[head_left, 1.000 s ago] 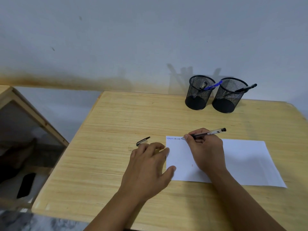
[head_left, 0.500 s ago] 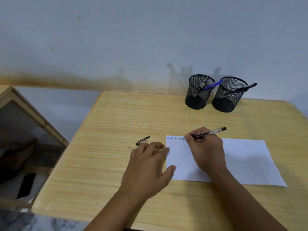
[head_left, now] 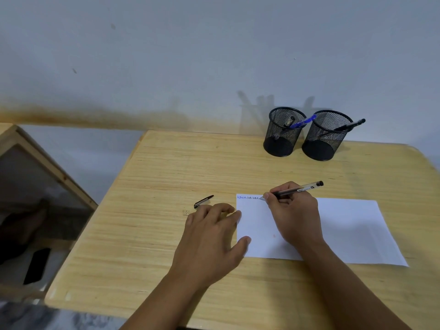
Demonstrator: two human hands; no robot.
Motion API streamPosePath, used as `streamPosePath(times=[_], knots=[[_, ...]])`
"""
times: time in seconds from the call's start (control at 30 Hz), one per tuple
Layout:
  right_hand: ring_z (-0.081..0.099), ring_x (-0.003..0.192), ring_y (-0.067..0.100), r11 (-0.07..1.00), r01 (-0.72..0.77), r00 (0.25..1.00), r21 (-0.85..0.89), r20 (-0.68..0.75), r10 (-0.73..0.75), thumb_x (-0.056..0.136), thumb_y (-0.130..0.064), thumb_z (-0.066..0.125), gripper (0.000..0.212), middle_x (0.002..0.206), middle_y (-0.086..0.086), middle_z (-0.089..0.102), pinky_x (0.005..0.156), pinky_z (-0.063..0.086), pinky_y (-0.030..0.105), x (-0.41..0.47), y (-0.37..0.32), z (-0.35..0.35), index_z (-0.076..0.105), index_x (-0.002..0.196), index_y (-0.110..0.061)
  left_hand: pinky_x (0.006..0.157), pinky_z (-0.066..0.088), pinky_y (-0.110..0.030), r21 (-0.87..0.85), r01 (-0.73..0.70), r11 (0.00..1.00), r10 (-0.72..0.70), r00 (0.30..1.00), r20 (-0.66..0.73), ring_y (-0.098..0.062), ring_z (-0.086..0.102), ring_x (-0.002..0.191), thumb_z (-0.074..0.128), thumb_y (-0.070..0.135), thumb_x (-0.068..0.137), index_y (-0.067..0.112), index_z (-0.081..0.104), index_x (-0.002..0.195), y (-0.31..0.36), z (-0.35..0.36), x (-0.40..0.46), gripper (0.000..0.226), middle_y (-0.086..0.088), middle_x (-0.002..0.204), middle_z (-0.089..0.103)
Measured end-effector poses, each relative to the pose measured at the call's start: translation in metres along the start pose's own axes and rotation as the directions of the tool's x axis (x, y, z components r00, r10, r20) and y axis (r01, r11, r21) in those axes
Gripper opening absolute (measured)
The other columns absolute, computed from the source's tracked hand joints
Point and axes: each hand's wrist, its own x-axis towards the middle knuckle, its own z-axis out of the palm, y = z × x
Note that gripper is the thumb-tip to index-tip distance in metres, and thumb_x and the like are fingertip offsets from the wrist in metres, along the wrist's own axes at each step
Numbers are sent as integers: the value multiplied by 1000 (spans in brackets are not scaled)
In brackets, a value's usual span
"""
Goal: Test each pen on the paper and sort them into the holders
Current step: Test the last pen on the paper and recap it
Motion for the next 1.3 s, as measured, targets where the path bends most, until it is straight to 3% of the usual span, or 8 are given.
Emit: streamPosePath(times=[0.3,0.43,0.67,0.93,1.3], knots=[[68,68,10,999,-51,999,10,13,51,87,-20,74,9,69,-6,70,69,57,27,0,-2,-1,72,88,-11,99,30,-31,-6,1,1000,-1,1000,0,-8,33,123,47,64,83,40,54,128,0,1,0,51,21,134,46],[67,66,6,998,-65,998,18,16,65,87,-21,73,10,67,-8,69,67,54,19,0,-1,0,72,90,-11,98,30,-31,-9,0,1000,0,1000,-5,-8,34,123,47,64,83,40,55,128,0,0,-1,51,21,134,47],[69,69,11,998,-55,998,13,15,55,87,-19,74,9,71,-3,71,68,56,24,0,-3,-1,72,90,-10,99,31,-32,-4,-1,1000,1,1000,-3,-8,34,123,47,64,83,40,55,128,0,0,0,51,20,134,47],[66,68,6,997,-72,997,30,28,71,88,-18,72,7,68,-8,66,63,51,18,-2,-5,-2,69,88,-12,100,33,-34,-9,5,1000,-5,1000,-4,-9,35,124,47,64,83,39,54,128,0,1,0,52,20,134,47],[70,68,14,996,-67,997,67,27,65,88,-16,73,9,70,0,72,66,58,31,-2,-4,-3,68,86,-9,99,32,-32,-20,-1,1000,0,1000,-12,-6,34,123,47,64,83,40,55,128,-2,3,0,52,22,133,46]])
